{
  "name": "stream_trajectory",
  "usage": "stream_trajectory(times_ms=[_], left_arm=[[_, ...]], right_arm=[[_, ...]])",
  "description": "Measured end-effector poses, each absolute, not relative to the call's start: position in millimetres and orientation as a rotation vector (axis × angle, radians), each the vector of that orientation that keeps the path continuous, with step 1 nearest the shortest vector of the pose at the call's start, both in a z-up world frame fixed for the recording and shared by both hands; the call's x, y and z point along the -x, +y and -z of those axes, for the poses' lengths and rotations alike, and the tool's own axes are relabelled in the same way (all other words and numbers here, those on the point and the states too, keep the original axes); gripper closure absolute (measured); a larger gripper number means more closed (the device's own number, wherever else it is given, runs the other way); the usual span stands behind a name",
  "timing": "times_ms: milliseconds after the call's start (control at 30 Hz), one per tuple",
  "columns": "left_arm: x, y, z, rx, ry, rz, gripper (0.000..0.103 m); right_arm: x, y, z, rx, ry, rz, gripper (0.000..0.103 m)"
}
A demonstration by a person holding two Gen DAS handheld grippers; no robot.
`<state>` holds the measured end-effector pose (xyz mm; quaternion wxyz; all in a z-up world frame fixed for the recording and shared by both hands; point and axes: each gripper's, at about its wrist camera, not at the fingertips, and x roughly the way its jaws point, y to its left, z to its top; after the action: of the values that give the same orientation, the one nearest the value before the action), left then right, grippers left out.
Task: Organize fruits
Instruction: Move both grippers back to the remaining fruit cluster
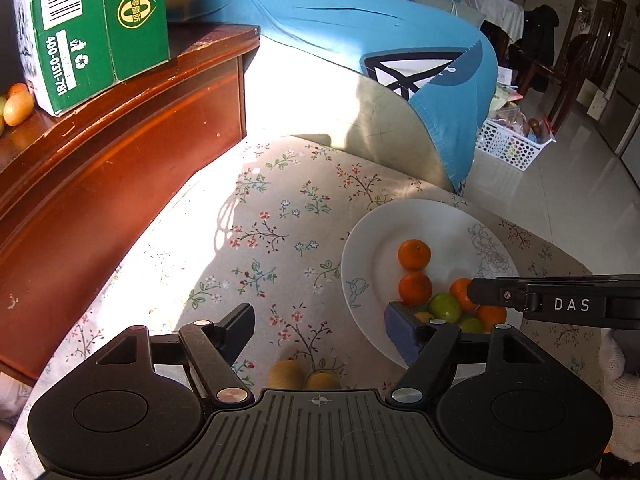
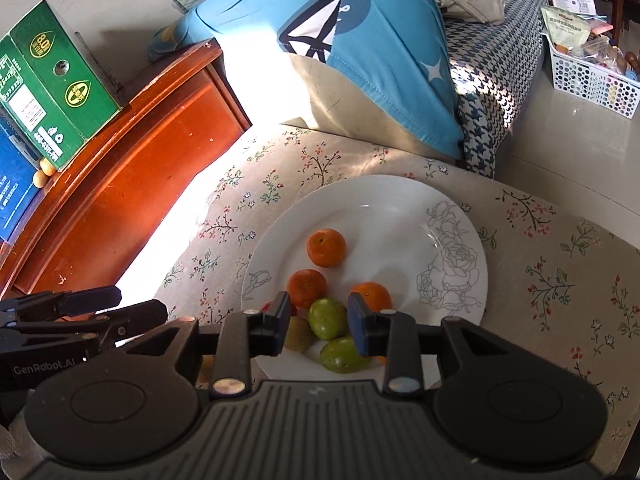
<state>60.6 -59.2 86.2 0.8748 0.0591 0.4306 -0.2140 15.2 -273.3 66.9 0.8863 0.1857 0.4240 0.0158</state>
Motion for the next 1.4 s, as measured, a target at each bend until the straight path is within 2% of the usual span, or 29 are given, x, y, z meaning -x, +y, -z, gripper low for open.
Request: stream_trajectory(times_ms=[467,600,1400], left_arm=[[-54,-23,-83,-0.127,0.917,0.377,0.030],[-53,-19,-79,-0.139,0.925,0.374,0.023],[-48,9,-39,-0.223,0.992,0.353,0.022]], right_arm=[[-6,-226,-55,-0.289,0.933,-0.164,0.070],[-4,-215,-49,-0.263,0.945,-0.192,0.070],[-28,-166,-22,-0.181,0.981,-0.276,0.070]])
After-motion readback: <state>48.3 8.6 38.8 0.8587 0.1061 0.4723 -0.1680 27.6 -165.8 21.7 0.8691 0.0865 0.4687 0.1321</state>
